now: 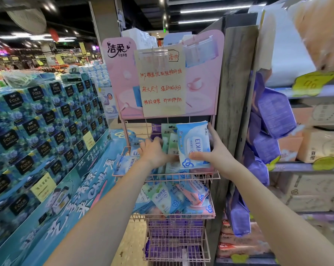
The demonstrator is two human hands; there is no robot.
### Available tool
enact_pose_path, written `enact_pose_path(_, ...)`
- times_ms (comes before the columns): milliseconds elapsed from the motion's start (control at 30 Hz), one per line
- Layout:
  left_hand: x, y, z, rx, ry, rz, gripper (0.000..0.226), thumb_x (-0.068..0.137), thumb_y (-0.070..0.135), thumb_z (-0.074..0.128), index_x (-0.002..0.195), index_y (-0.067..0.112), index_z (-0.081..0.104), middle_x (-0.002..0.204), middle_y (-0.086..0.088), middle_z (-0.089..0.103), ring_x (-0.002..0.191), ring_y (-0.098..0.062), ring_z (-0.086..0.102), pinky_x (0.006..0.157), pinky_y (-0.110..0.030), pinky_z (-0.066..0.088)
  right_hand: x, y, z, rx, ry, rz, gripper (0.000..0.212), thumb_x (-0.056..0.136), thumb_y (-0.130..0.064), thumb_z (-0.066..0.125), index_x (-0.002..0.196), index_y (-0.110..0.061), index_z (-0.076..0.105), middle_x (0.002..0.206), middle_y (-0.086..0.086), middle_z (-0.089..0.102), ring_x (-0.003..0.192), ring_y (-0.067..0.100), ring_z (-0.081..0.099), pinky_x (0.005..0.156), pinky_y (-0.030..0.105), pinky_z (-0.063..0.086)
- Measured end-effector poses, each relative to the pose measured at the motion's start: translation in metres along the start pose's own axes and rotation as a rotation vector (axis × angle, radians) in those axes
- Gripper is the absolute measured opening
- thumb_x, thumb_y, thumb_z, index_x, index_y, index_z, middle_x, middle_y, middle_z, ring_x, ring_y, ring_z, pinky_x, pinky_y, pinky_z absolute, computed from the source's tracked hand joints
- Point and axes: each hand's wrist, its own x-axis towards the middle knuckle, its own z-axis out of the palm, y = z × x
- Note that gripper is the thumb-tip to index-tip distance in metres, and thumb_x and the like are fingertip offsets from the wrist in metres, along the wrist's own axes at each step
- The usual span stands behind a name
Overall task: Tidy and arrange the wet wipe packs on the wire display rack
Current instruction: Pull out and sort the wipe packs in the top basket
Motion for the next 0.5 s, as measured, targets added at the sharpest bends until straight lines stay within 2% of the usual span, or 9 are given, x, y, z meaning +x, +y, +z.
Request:
enact_pose_path(100,-0.001,0.001,0.0,-0.125,-0.021,0.07,0.101,0.06,0.07,0.085,0.138,0.023,0.041,0.135,-0.007,0.054,0.128,-0.034,0.046,0.104,-0.049,0.042,0.002,0.001,-0.006,0.021,-0.007,-0.018,0.119,0.07,-0.006,0.091,0.159,-0.035,0.018,0.131,0.004,0.069,0.114,0.029,0.071,0.099,0.058,0.054)
enact_pose_path(200,-0.004,0.0,-0.004,-0.336,-0.055,0.13,0.094,0.064,0.05,0.095,0.135,0.019,0.043,0.131,-0.001,0.059,0.121,-0.027,0.057,0.096,-0.039,0.049,0.003,0.001,-0.009,0.034,-0.023,-0.032,0.117,0.067,-0.011,0.094,0.157,-0.032,0.023,0.135,0.008,0.066,0.116,0.032,0.069,0.099,0.061,0.052)
enact_pose_path(300,-0.007,0.0,-0.01,-0.443,0.014,0.159,0.08,0.067,0.035,0.097,0.128,0.016,0.047,0.121,0.0,0.061,0.112,-0.021,0.059,0.089,-0.034,0.046,0.001,0.0,-0.011,0.037,-0.039,-0.074,0.107,0.072,-0.003,0.09,0.155,-0.03,0.028,0.133,0.01,0.067,0.116,0.034,0.069,0.095,0.057,0.055)
enact_pose_path(400,0.0,-0.007,-0.014,-0.674,0.071,0.128,0.07,0.071,0.018,0.095,0.123,0.019,0.048,0.117,-0.002,0.068,0.108,-0.019,0.069,0.095,-0.043,0.057,-0.002,-0.007,-0.011,0.047,-0.044,-0.103,0.09,0.076,0.005,0.082,0.148,-0.027,0.038,0.128,0.009,0.07,0.112,0.032,0.071,0.085,0.044,0.061)
enact_pose_path(467,0.006,-0.012,-0.012,-0.74,0.053,0.115,0.074,0.07,0.018,0.096,0.126,0.017,0.047,0.118,-0.003,0.07,0.11,-0.021,0.071,0.094,-0.041,0.059,0.001,-0.009,-0.013,0.041,-0.038,-0.089,0.092,0.075,0.002,0.084,0.149,-0.027,0.038,0.128,0.009,0.07,0.113,0.032,0.071,0.087,0.046,0.06)
enact_pose_path(500,0.009,-0.014,-0.009,-0.689,0.027,0.117,0.076,0.07,0.022,0.096,0.127,0.016,0.047,0.119,-0.002,0.069,0.112,-0.022,0.07,0.092,-0.037,0.059,0.003,-0.009,-0.014,0.035,-0.035,-0.076,0.096,0.074,-0.001,0.087,0.151,-0.028,0.036,0.129,0.009,0.069,0.114,0.032,0.07,0.09,0.05,0.059)
